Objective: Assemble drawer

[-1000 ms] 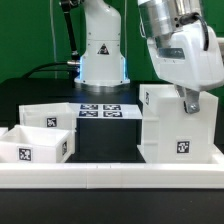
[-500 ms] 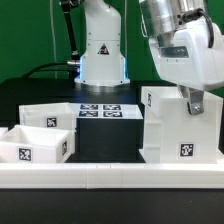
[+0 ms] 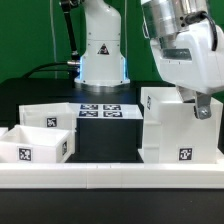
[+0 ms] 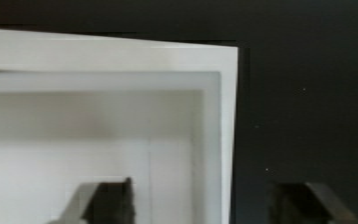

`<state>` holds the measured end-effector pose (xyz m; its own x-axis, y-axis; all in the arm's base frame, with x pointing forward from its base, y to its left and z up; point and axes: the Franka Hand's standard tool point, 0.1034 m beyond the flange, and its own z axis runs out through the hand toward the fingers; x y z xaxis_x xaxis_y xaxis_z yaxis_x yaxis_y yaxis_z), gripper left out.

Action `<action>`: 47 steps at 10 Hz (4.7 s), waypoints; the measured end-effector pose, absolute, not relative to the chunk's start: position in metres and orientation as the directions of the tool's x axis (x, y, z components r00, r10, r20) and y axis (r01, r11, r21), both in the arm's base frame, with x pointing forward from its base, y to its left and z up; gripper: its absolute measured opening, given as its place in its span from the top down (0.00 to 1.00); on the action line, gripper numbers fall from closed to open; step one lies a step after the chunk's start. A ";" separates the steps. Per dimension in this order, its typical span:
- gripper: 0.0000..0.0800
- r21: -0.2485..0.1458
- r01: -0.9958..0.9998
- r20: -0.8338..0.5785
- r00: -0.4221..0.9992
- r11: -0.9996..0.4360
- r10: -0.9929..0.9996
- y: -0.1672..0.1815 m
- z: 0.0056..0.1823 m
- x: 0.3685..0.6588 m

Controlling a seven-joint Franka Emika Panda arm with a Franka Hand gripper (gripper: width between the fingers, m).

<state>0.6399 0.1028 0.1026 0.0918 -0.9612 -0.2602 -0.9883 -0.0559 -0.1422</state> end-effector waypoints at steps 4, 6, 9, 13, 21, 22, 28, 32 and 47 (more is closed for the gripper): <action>0.20 -0.184 -0.949 -0.241 0.296 -0.256 -0.924 0.094 0.117 0.632; 0.19 -0.220 -0.892 -0.217 0.438 -0.394 -0.872 0.076 0.146 0.608; 0.19 -0.242 -0.814 -0.206 0.575 -0.528 -0.792 0.060 0.175 0.592; 0.19 -0.233 -0.784 -0.202 0.618 -0.575 -0.760 0.057 0.171 0.588; 0.19 -0.116 -0.482 -0.081 0.876 -0.868 -0.476 -0.055 0.098 0.577; 0.19 -0.118 -0.483 -0.079 0.875 -0.868 -0.477 -0.053 0.099 0.579; 0.19 -0.087 -0.388 -0.085 0.921 -0.918 -0.381 -0.073 0.075 0.572; 0.19 -0.068 -0.382 -0.067 0.923 -0.922 -0.378 -0.086 0.050 0.576; 0.90 -0.047 -0.351 -0.085 0.934 -0.935 -0.346 -0.083 0.011 0.562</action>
Offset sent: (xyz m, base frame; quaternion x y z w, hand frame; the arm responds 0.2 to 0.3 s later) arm -0.0578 -0.0119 0.0439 -0.0618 -0.1036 -0.2484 0.9611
